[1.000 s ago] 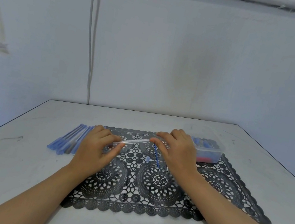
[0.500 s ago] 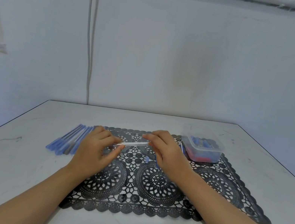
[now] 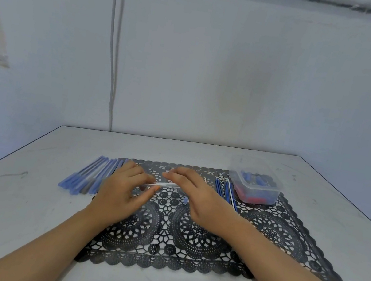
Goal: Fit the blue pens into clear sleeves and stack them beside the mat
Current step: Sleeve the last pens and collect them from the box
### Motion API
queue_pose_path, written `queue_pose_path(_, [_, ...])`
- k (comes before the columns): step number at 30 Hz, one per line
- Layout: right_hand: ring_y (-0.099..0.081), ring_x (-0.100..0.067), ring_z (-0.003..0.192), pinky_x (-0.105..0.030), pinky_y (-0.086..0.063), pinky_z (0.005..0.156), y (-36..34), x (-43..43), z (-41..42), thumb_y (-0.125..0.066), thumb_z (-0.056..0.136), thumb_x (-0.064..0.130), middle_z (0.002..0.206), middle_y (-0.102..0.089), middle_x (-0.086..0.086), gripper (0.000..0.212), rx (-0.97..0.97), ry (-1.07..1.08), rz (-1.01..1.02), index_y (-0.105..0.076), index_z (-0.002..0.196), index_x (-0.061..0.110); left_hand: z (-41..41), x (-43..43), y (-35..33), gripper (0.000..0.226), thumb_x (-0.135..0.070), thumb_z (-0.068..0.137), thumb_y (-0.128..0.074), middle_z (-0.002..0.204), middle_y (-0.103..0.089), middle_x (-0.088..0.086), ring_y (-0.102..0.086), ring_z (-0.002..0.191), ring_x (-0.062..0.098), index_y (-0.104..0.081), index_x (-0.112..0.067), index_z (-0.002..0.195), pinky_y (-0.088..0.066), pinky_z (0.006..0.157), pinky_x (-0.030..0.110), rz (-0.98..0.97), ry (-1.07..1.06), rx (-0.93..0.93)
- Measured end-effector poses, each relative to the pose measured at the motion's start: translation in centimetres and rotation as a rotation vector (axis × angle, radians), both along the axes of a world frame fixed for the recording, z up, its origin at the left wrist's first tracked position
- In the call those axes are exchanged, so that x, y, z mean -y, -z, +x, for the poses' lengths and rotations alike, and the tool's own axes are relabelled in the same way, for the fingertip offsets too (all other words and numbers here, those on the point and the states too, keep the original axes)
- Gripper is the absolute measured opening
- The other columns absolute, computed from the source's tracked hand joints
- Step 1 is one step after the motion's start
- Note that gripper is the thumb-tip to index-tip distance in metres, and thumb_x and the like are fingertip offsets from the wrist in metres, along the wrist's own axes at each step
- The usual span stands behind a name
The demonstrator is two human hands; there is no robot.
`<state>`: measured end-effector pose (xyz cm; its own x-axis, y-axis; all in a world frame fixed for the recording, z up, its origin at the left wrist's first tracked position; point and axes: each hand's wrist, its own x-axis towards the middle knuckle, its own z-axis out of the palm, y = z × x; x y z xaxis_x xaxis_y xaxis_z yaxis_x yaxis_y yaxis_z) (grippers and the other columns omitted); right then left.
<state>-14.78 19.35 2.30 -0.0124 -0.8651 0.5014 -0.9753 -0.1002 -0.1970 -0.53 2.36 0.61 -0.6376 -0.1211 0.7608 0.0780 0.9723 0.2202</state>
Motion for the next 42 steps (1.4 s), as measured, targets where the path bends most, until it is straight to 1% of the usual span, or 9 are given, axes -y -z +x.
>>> queue_pose_path(7, [-0.012,-0.009,0.14,-0.015,-0.018,0.11,-0.5,-0.2,1.2,-0.041,0.074,-0.019,0.152,-0.012,0.002,0.093,0.044,-0.07,0.115,-0.01,0.146,0.03,0.1,0.0,0.0,0.029,-0.041,0.089,-0.054,0.071,-0.054,-0.013,-0.045,0.076,0.006,-0.07,-0.017,0.086,-0.036,0.069,0.018,0.003,0.036,0.025])
queue_pose_path(10, [-0.018,-0.008,0.139,-0.013,-0.016,0.111,-0.6,-0.3,0.9,-0.038,0.072,-0.017,0.151,-0.014,0.003,0.095,0.104,-0.06,0.018,-0.007,0.146,0.033,0.0,0.2,0.2,0.036,-0.049,0.089,-0.05,0.072,-0.055,-0.014,-0.046,0.079,0.003,-0.07,-0.018,0.088,-0.037,0.069,0.017,0.023,0.023,0.037])
queue_pose_path(13, [-0.042,-0.007,0.121,-0.013,-0.028,0.104,-0.3,-0.2,-0.2,-0.036,0.066,-0.017,0.131,-0.043,-0.004,0.077,0.188,0.02,-0.262,-0.034,0.136,0.016,0.0,0.3,0.2,0.045,-0.057,0.089,-0.044,0.073,-0.054,-0.017,-0.046,0.081,0.0,-0.07,-0.02,0.088,-0.037,0.072,0.015,0.059,0.0,0.029])
queue_pose_path(15, [-0.048,0.004,0.098,-0.008,-0.038,0.084,-0.2,-0.1,-1.0,-0.038,0.063,-0.019,0.108,-0.053,-0.002,0.057,0.237,0.119,-0.399,-0.055,0.111,0.008,0.1,0.4,0.1,0.037,-0.052,0.087,-0.049,0.074,-0.052,-0.02,-0.045,0.079,-0.002,-0.069,-0.02,0.087,-0.036,0.074,0.017,0.075,-0.02,0.013])
queue_pose_path(18, [-0.049,0.003,0.073,-0.011,-0.034,0.061,0.0,-0.3,-1.8,-0.043,0.066,-0.016,0.084,-0.057,-0.003,0.036,0.307,0.213,-0.378,-0.064,0.081,0.009,0.1,0.5,-0.1,0.03,-0.043,0.086,-0.049,0.073,-0.052,-0.018,-0.042,0.076,0.002,-0.069,-0.02,0.086,-0.034,0.068,0.015,0.073,-0.068,0.005])
queue_pose_path(26, [-0.049,-0.012,0.086,-0.029,-0.04,0.079,0.5,0.0,-2.2,-0.054,0.084,0.03,0.084,-0.061,0.005,0.029,0.016,0.221,0.096,-0.066,0.109,0.021,0.2,0.5,-0.1,0.029,-0.044,0.087,-0.049,0.071,-0.049,-0.022,-0.044,0.075,0.004,-0.068,-0.022,0.084,-0.035,0.067,0.015,0.074,-0.082,0.024])
queue_pose_path(31, [-0.048,-0.015,0.096,-0.025,-0.036,0.082,0.4,0.1,-1.7,-0.056,0.092,0.029,0.094,-0.06,-0.001,0.025,-0.005,0.213,0.24,-0.069,0.108,0.017,0.3,0.5,-0.1,0.029,-0.044,0.086,-0.049,0.073,-0.047,-0.026,-0.045,0.075,0.004,-0.068,-0.022,0.085,-0.035,0.067,0.015,0.076,-0.074,0.037])
queue_pose_path(39, [-0.057,-0.006,0.088,0.001,-0.035,0.075,-0.2,0.1,-1.7,-0.066,0.084,0.009,0.098,-0.069,0.0,0.018,0.355,0.325,-0.106,-0.073,0.1,0.014,0.2,0.4,-0.2,0.028,-0.044,0.086,-0.049,0.073,-0.047,-0.028,-0.043,0.076,0.003,-0.068,-0.023,0.085,-0.035,0.067,0.015,0.078,-0.074,0.034])
queue_pose_path(42, [-0.059,-0.002,0.085,0.0,-0.039,0.078,-0.5,0.0,-1.4,-0.066,0.083,0.006,0.094,-0.069,0.003,0.018,0.521,0.335,-0.248,-0.074,0.097,0.015,0.2,0.4,-0.2,0.028,-0.044,0.086,-0.049,0.074,-0.047,-0.028,-0.043,0.076,0.003,-0.068,-0.023,0.086,-0.035,0.067,0.015,0.074,-0.071,0.036])
